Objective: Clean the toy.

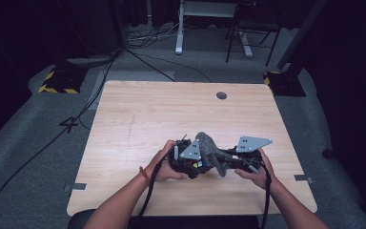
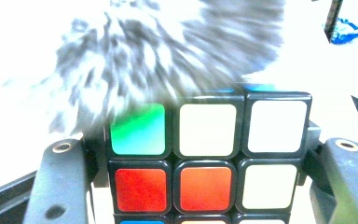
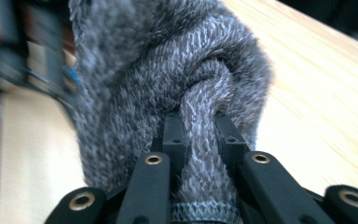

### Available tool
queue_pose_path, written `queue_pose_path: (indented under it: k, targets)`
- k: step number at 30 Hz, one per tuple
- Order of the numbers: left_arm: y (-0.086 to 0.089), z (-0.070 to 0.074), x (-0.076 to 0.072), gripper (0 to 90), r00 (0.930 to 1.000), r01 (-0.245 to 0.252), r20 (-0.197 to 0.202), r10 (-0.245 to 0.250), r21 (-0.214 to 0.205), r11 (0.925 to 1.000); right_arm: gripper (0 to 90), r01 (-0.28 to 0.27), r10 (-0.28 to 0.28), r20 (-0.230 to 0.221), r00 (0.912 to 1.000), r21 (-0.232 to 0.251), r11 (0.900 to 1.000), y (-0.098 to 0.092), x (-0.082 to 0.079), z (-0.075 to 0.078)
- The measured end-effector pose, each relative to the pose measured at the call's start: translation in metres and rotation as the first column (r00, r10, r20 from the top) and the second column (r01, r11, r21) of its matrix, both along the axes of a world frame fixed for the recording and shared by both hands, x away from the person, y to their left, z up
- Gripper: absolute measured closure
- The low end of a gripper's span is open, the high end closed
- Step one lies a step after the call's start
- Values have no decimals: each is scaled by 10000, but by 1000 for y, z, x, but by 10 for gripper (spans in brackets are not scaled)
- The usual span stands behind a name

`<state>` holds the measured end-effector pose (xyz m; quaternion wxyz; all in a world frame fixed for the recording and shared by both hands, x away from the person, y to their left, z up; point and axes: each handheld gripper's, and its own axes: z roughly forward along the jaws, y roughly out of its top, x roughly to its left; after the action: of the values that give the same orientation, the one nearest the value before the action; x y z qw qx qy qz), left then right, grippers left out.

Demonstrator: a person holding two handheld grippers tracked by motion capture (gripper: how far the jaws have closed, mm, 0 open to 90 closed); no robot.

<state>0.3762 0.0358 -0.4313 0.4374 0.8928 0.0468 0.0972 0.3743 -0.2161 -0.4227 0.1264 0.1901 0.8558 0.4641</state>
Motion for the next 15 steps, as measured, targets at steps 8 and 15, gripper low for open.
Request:
queue_pose_path:
  k: [8, 15]
  targets:
    - [4, 6, -2, 332, 10000, 22, 73, -17, -605, 9982, 783, 102, -154, -1512, 9884, -354, 9993, -9, 22, -27]
    - [3, 5, -2, 332, 9996, 268, -77, -276, -898, 9956, 783, -900, 1043, -1875, 9767, 832, 9925, -1, 15, -23]
